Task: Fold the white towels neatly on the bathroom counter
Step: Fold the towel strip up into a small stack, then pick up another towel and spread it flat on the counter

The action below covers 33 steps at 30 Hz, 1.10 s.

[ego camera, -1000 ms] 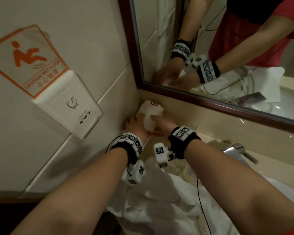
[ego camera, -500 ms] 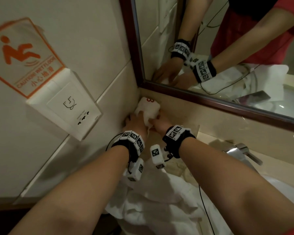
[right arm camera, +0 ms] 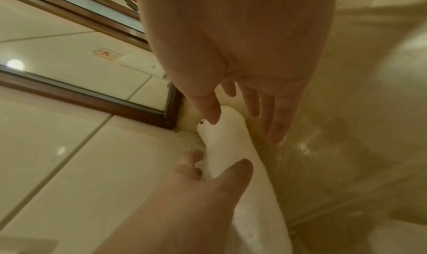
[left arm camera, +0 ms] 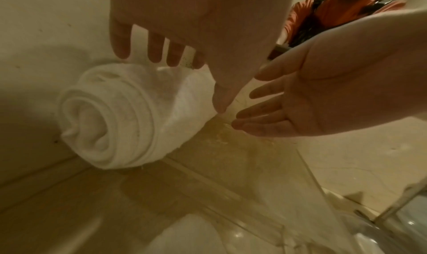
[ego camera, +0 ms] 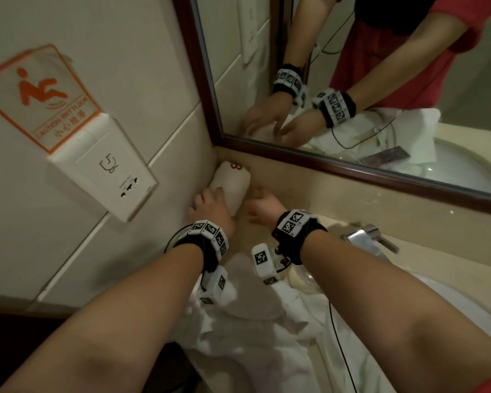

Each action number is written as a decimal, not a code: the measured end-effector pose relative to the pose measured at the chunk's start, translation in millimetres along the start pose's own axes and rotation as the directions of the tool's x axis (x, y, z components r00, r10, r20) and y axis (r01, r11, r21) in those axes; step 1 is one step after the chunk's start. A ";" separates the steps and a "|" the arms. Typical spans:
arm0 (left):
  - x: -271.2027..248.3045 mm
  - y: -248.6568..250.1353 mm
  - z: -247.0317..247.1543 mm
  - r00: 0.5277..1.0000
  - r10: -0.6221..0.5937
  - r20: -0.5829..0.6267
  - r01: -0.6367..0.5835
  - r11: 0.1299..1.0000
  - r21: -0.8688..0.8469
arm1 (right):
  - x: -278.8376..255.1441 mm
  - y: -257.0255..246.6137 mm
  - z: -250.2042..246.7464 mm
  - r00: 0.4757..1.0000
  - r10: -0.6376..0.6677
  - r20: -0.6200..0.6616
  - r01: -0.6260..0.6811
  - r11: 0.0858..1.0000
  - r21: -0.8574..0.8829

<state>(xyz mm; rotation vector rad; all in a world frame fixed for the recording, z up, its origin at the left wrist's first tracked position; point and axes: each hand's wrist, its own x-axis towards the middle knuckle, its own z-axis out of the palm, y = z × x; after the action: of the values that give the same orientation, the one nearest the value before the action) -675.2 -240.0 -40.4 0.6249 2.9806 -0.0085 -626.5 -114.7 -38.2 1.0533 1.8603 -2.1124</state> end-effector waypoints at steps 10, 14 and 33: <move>-81.1 37.0 -40.4 0.997 0.033 -0.069 -0.036 0.998 -0.043 | -100.0 3.4 -41.9 0.994 -0.103 0.031 0.105 0.992 -0.072; -129.5 57.7 -55.9 0.991 0.059 -0.123 -0.066 0.996 -0.053 | -148.4 10.4 -62.5 0.990 -0.137 0.038 0.140 0.987 -0.073; -275.8 179.0 -25.4 0.932 0.339 0.125 -0.320 0.935 -0.150 | -308.9 115.8 -186.5 0.985 -0.139 -0.107 0.127 0.986 -0.111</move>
<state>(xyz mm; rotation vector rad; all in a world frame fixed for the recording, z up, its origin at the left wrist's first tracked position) -354.5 -185.8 13.7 1.0499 2.6707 0.1513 -259.1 -74.7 45.8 1.0762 2.1251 -2.0370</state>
